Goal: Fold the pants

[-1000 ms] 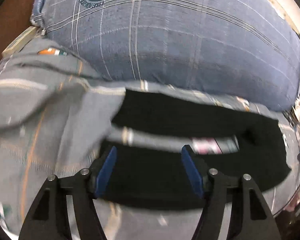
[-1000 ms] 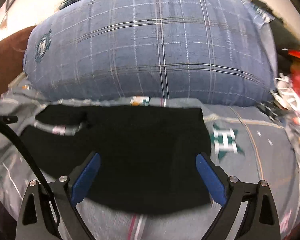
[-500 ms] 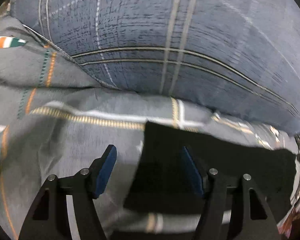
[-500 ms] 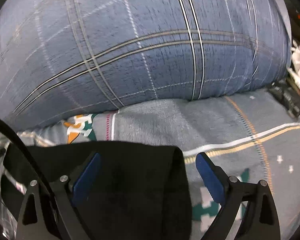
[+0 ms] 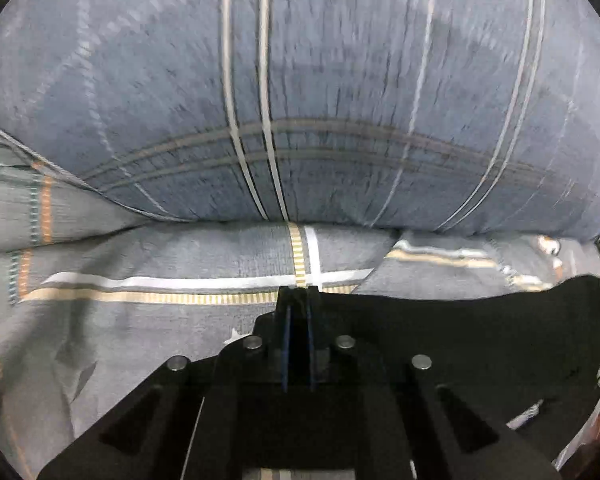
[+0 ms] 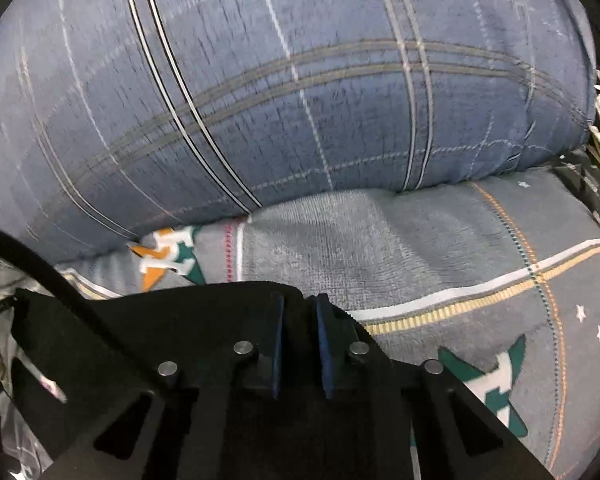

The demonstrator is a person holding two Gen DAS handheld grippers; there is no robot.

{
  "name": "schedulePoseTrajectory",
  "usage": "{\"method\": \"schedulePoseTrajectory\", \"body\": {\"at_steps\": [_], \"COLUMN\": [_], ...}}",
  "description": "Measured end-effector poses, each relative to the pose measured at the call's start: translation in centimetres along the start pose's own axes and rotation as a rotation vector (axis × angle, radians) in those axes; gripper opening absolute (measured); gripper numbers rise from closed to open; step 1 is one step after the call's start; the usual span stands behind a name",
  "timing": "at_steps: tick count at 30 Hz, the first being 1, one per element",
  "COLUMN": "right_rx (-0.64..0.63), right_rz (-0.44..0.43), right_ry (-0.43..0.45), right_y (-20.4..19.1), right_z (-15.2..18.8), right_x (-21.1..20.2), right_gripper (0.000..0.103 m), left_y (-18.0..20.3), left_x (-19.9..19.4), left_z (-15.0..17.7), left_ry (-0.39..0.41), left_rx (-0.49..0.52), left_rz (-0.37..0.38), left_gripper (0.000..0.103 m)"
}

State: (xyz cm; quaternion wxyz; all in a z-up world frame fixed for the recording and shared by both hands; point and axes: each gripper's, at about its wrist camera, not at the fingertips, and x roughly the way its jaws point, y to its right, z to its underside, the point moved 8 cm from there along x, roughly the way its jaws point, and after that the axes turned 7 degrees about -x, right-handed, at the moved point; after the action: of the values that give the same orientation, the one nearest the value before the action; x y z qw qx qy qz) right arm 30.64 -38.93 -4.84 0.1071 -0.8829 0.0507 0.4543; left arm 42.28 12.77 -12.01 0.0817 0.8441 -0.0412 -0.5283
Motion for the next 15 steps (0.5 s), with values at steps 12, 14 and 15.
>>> {"method": "schedulePoseTrajectory", "body": {"at_steps": [12, 14, 15], "right_rx": [0.0, 0.0, 0.005], "right_rz": [-0.11, -0.128, -0.142], "right_ry": [0.127, 0.133, 0.134], "right_y": [-3.6, -3.9, -3.9], "right_z": [2.6, 4.1, 5.2], "right_x": [-9.8, -11.0, -11.6], "right_gripper": [0.014, 0.014, 0.014], "left_y": [1.5, 1.3, 1.1], "left_x": [-12.0, -14.2, -14.9], "left_z": [2.1, 3.2, 4.0], "left_ry": [0.197, 0.227, 0.241], "left_rx": [-0.012, -0.007, -0.006], "left_rz": [0.096, 0.106, 0.116], "left_gripper": [0.006, 0.006, 0.006]}}
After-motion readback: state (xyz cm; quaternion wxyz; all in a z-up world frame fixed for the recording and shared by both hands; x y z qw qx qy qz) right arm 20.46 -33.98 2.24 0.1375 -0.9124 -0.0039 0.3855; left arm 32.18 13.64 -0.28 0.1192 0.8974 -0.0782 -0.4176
